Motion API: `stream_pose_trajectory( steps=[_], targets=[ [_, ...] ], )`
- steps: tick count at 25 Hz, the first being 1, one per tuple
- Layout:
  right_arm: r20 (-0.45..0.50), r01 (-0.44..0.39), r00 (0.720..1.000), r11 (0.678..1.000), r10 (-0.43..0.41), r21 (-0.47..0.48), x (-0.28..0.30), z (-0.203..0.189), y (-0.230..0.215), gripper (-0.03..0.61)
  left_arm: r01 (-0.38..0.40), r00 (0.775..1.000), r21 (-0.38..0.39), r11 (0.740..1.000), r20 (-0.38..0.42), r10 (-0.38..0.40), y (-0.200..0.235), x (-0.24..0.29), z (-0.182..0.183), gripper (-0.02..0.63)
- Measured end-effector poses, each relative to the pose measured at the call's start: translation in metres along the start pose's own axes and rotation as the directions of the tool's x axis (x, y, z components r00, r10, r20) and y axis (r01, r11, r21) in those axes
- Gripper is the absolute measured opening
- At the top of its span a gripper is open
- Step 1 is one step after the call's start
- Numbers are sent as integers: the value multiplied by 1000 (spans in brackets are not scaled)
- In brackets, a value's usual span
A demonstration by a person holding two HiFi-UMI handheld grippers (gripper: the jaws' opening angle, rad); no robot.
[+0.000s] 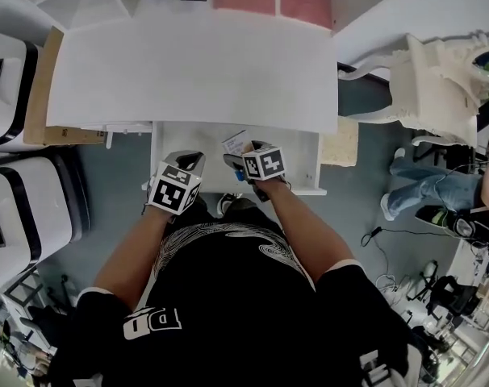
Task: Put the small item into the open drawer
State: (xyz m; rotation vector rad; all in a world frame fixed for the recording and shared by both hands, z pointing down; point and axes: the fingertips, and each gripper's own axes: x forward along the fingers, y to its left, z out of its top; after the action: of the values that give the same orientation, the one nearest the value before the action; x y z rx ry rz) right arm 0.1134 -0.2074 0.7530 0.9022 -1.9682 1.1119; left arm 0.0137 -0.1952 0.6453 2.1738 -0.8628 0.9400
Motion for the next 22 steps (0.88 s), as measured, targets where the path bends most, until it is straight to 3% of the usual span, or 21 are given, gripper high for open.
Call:
stream_pose_trajectory(
  steps=[6,11,14,17,19,22],
  targets=[
    [-73,13,997,999,-16,-42,27,-7,-5,434,-19,1000,-40,999,3,19,7,-8,-11,14],
    [-114,44,991,980,-67,-196,44,-2,-7,434,-31,999,-65,997,12,32,15,-15,-17,14],
    [-131,76,983,934,-129,-348,51,2,-8,434,-37,999,-80,996,10,38,21,-16,-21,14],
    [-148,81,972,852,-183,-518,57,5,-4,434,-40,999,-87,995,11,42,23,-19,-23,14],
    [-154,88,964,810,-215,-580,62,4,-7,434,-42,999,-89,995,12,43,23,-20,-24,14],
    [-157,100,959,796,-238,-596,68,3,-12,436,-40,999,-95,995,23,42,23,-23,-22,14]
  ],
)
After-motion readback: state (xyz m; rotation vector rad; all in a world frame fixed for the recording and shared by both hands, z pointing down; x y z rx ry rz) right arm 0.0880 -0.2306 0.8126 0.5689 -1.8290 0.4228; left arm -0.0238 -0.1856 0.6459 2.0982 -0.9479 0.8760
